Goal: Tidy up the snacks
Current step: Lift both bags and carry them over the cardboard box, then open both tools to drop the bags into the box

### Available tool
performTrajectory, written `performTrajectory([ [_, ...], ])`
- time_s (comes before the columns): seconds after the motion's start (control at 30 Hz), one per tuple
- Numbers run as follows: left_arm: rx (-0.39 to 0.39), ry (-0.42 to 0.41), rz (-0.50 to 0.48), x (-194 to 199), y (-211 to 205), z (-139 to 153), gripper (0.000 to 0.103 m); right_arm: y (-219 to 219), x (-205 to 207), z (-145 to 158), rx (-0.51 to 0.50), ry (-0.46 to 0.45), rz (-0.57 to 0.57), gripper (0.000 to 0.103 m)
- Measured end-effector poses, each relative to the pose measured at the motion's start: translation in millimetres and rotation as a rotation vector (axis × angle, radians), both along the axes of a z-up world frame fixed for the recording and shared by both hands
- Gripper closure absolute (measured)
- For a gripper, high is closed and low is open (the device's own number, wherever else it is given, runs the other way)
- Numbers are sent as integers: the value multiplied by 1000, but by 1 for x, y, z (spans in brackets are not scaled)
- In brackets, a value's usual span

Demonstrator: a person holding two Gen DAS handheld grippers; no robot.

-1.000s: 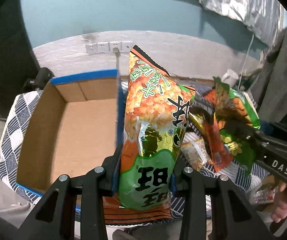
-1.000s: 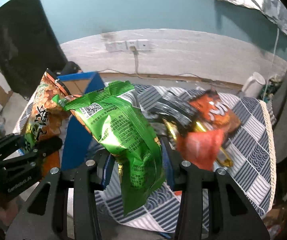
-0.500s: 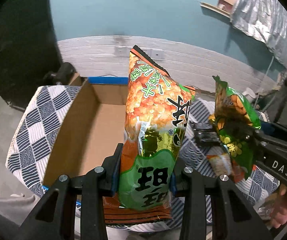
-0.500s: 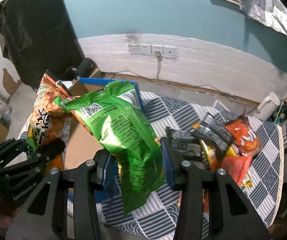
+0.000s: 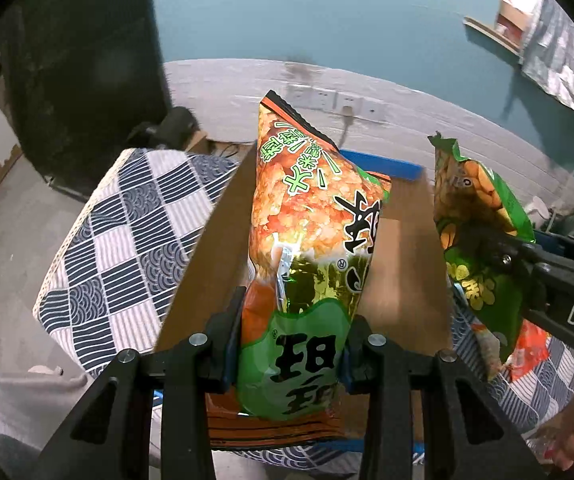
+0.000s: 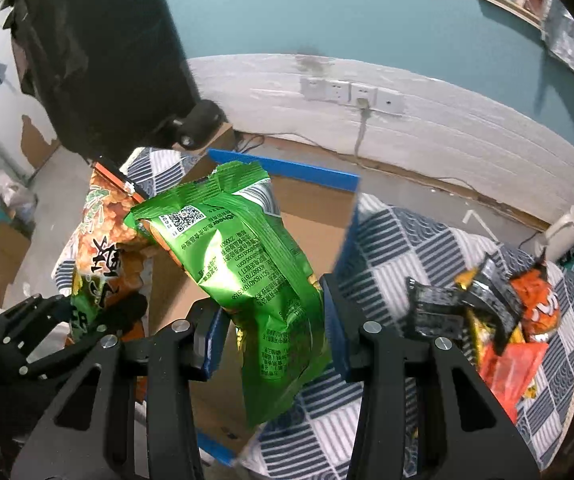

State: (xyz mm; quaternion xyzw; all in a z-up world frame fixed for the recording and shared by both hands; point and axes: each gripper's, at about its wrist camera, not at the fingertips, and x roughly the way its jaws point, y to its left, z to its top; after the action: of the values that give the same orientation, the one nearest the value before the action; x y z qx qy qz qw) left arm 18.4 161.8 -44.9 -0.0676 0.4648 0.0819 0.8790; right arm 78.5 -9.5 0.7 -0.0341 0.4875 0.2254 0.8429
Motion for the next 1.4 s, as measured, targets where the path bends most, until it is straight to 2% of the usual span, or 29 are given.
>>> performTrajectory([
  [0.27, 8, 34, 63, 4, 25, -17, 64, 30, 5, -17, -14, 43, 29, 61],
  [0.6, 10, 57, 84, 9, 30, -27, 64, 36, 6, -23, -23, 71, 38, 58],
  [0.67, 24, 61, 91, 9, 28, -27, 57, 34, 8, -24, -14, 82, 25, 48],
  [0.7, 32, 62, 94, 10, 28, -27, 47, 33, 9, -23, -11, 80, 16, 48],
  [0.77, 47, 53, 103, 9, 27, -25, 39, 29, 10, -21, -5, 74, 0, 46],
  [0.9, 50, 46, 97, 8, 24, -22, 38, 22, 10, -15, 9, 70, -16, 35],
  [1.23, 41, 39, 66, 7, 3, -15, 37, -15, -6, -1, -18, 19, -50, 32],
  [1.4, 58, 26, 30, 6, -19, -7, 32, -41, -15, 5, -58, -21, -83, 28],
])
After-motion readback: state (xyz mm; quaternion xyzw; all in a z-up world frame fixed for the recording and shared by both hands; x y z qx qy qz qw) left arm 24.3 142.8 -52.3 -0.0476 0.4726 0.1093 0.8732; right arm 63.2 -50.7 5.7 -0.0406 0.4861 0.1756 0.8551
